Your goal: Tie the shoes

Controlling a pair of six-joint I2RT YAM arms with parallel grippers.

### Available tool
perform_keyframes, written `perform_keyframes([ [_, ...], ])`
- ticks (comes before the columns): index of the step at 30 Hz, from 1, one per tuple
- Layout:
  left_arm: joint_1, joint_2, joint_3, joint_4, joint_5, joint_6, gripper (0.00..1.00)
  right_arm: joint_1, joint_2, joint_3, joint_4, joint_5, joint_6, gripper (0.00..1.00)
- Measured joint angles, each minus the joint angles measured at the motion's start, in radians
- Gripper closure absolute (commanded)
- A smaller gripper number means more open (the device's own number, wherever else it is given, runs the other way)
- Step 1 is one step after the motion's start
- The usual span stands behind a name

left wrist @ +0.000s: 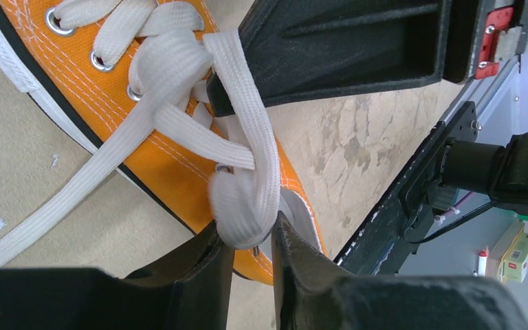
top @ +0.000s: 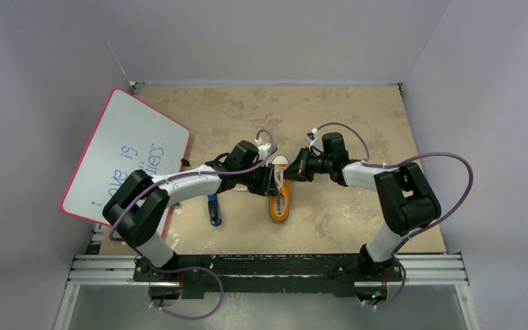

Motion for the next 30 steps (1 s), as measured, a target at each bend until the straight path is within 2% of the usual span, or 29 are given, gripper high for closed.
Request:
perform_keyframes([
  [2, 0.000, 0.013, 0.006, 0.000, 0.003, 0.005, 0.86, 0.003, 0.000, 0.000, 0.000, 0.000, 0.003, 1.00],
  [4, 0.000, 0.021, 0.006, -0.003, 0.005, 0.016, 0.99, 0.004, 0.000, 0.000, 0.000, 0.000, 0.003, 1.00],
  [7, 0.000, 0.023, 0.007, -0.016, 0.018, 0.027, 1.00, 0.005, 0.000, 0.000, 0.000, 0.001, 0.006, 1.00],
  [9, 0.000, 0.021, 0.017, -0.047, 0.028, 0.037, 1.00, 0.005, 0.000, 0.000, -0.003, 0.003, 0.004, 0.90],
  [11, 0.000, 0.005, 0.028, -0.093, 0.037, 0.048, 1.00, 0.005, -0.001, 0.007, -0.039, 0.005, -0.015, 0.73],
  [13, 0.000, -0.031, 0.038, -0.161, 0.047, 0.058, 1.00, 0.004, -0.001, 0.064, -0.179, 0.032, -0.073, 0.63],
  [15, 0.000, -0.093, 0.041, -0.219, 0.063, 0.069, 1.00, 0.001, 0.000, 0.165, -0.361, 0.079, -0.149, 0.58],
  [18, 0.003, -0.171, 0.047, -0.235, 0.076, 0.068, 1.00, -0.013, -0.006, 0.289, -0.590, 0.114, -0.233, 0.52],
  [20, 0.003, -0.203, 0.053, -0.233, 0.093, 0.065, 1.00, -0.019, -0.023, 0.327, -0.727, 0.139, -0.279, 0.43],
  [22, 0.002, -0.222, 0.058, -0.235, 0.119, 0.056, 1.00, -0.010, -0.051, 0.335, -0.825, 0.167, -0.306, 0.35],
  [26, 0.000, -0.234, 0.073, -0.261, 0.175, 0.041, 1.00, 0.034, -0.141, 0.335, -0.948, 0.222, -0.311, 0.27],
  [30, 0.000, -0.241, 0.074, -0.261, 0.204, 0.040, 1.00, 0.040, -0.261, 0.341, -0.999, 0.291, -0.294, 0.25],
])
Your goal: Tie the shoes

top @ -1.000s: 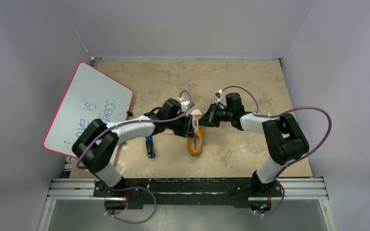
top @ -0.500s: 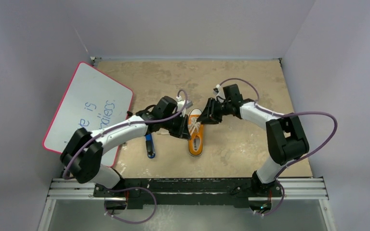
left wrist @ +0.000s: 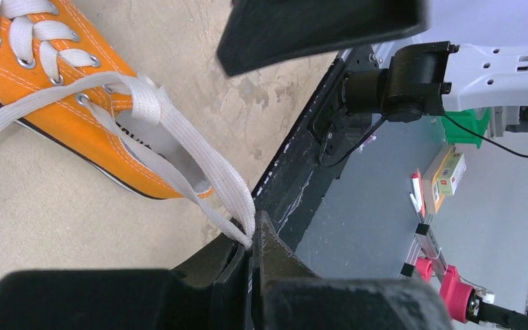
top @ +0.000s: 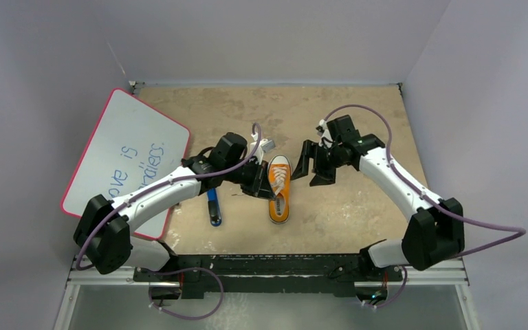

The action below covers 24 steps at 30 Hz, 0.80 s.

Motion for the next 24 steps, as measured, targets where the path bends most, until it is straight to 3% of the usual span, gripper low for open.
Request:
perform_keyframes([
  [7, 0.000, 0.002, 0.024, -0.001, 0.013, -0.003, 1.00, -0.016, 0.021, 0.062, -0.062, 0.034, -0.019, 0.33],
  [13, 0.000, 0.002, 0.032, -0.003, 0.027, 0.002, 1.00, 0.039, -0.029, 0.002, 0.129, -0.053, 0.231, 0.49],
  [24, 0.000, 0.006, 0.032, -0.005, 0.035, 0.009, 1.00, 0.144, -0.077, -0.217, 0.298, -0.077, 0.598, 0.56],
])
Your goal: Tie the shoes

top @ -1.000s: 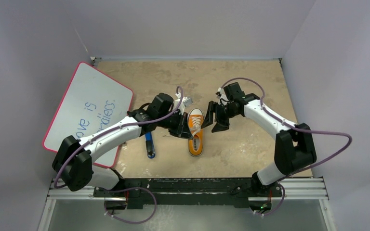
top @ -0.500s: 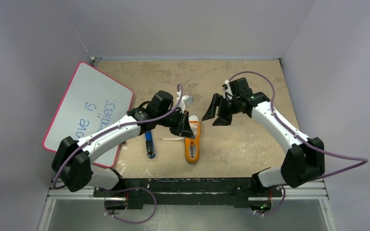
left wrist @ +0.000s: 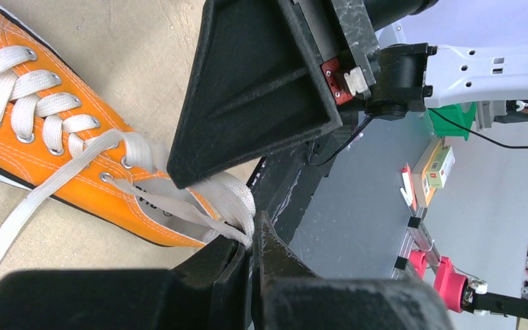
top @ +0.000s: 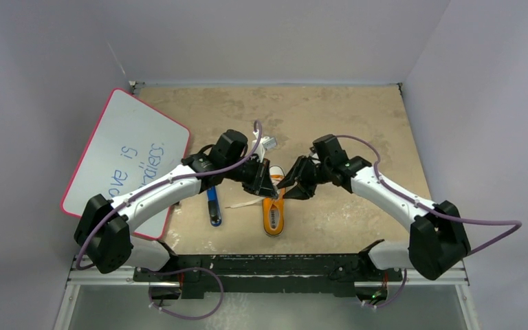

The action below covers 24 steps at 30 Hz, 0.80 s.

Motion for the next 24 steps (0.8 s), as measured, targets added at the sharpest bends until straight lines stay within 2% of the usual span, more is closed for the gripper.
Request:
perform_keyframes([
  [10, 0.000, 0.001, 0.000, -0.006, 0.006, 0.001, 1.00, 0.070, -0.005, -0.014, 0.091, -0.003, 0.136, 0.58],
  [15, 0.000, 0.001, 0.000, -0.006, 0.011, 0.001, 1.00, 0.071, -0.066, -0.050, 0.087, 0.005, 0.175, 0.71],
  [18, 0.000, 0.001, 0.000, -0.006, 0.014, 0.001, 1.00, 0.071, -0.075, -0.053, 0.090, 0.004, 0.188, 0.87],
  [19, 0.000, 0.001, 0.000, -0.006, 0.014, 0.001, 0.99, 0.071, -0.074, -0.054, 0.091, 0.004, 0.193, 0.96],
  [20, 0.000, 0.001, 0.000, -0.006, 0.014, 0.001, 0.90, 0.071, -0.074, -0.054, 0.091, 0.003, 0.196, 1.00],
  [22, 0.000, 0.001, 0.000, -0.008, 0.014, 0.004, 0.69, 0.071, -0.074, -0.054, 0.093, 0.000, 0.198, 1.00],
  [24, 0.000, -0.001, 0.000, -0.021, 0.013, 0.018, 0.58, 0.069, -0.074, -0.056, 0.090, -0.003, 0.195, 1.00],
])
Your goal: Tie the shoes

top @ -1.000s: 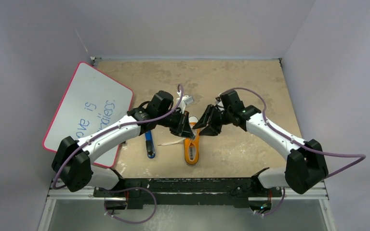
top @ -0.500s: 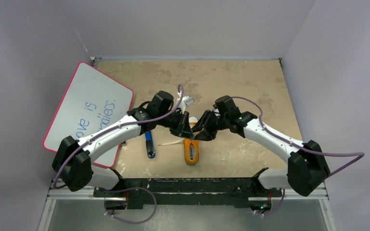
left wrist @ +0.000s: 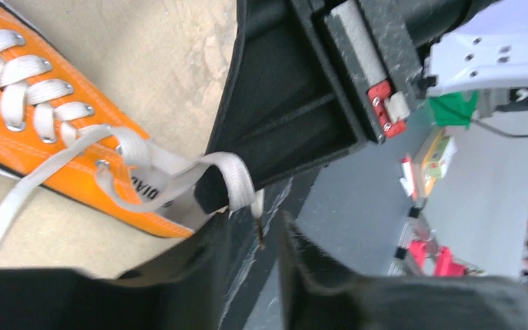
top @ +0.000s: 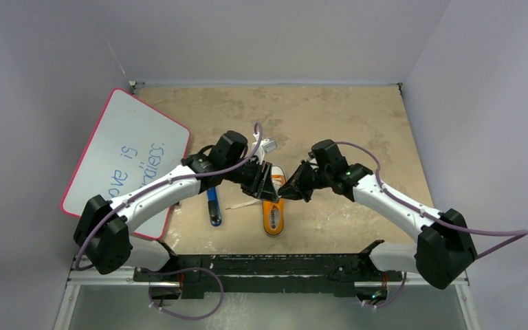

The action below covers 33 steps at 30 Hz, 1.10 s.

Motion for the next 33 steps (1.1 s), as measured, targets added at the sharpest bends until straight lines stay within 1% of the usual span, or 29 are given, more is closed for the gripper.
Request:
perform_keyframes([
  [2, 0.005, -0.013, 0.000, -0.030, -0.012, 0.002, 0.54, -0.010, 0.005, -0.009, 0.001, -0.012, -0.030, 1.00],
  [5, 0.038, -0.072, -0.009, -0.058, -0.030, 0.000, 0.50, -0.023, 0.039, -0.014, -0.002, -0.035, -0.116, 1.00],
  [6, 0.058, -0.104, -0.011, -0.074, -0.039, -0.002, 0.45, -0.026, 0.058, -0.011, -0.014, -0.036, -0.162, 1.00],
  [8, 0.095, -0.167, -0.011, -0.105, -0.072, -0.002, 0.42, -0.028, 0.100, 0.007, -0.064, -0.033, -0.262, 1.00],
  [11, 0.125, -0.239, -0.011, -0.157, -0.163, -0.003, 0.42, -0.028, 0.130, 0.033, -0.128, -0.030, -0.381, 1.00],
  [14, 0.126, -0.244, -0.027, -0.183, -0.252, -0.003, 0.49, -0.028, 0.132, 0.063, -0.181, -0.029, -0.491, 1.00],
  [16, 0.126, -0.206, -0.050, -0.181, -0.285, 0.000, 0.50, -0.029, 0.145, 0.093, -0.206, -0.029, -0.555, 1.00],
  [18, 0.126, -0.126, -0.060, -0.187, -0.322, 0.010, 0.52, -0.031, 0.165, 0.114, -0.217, -0.026, -0.605, 1.00],
  [20, 0.126, -0.006, -0.060, -0.187, -0.356, 0.034, 0.52, -0.037, 0.185, 0.122, -0.227, -0.024, -0.650, 1.00],
  [23, 0.126, 0.113, -0.060, -0.179, -0.353, 0.041, 0.47, -0.045, 0.204, 0.128, -0.244, -0.022, -0.696, 1.00],
  [25, 0.126, 0.158, -0.064, -0.125, -0.326, 0.014, 0.46, -0.048, 0.218, 0.140, -0.259, -0.019, -0.728, 1.00],
  [30, 0.126, 0.211, -0.070, 0.057, -0.288, -0.077, 0.47, -0.048, 0.235, 0.169, -0.274, 0.006, -0.789, 1.00],
  [33, 0.125, 0.284, -0.070, 0.161, -0.276, -0.138, 0.52, -0.052, 0.254, 0.190, -0.282, 0.026, -0.824, 1.00],
])
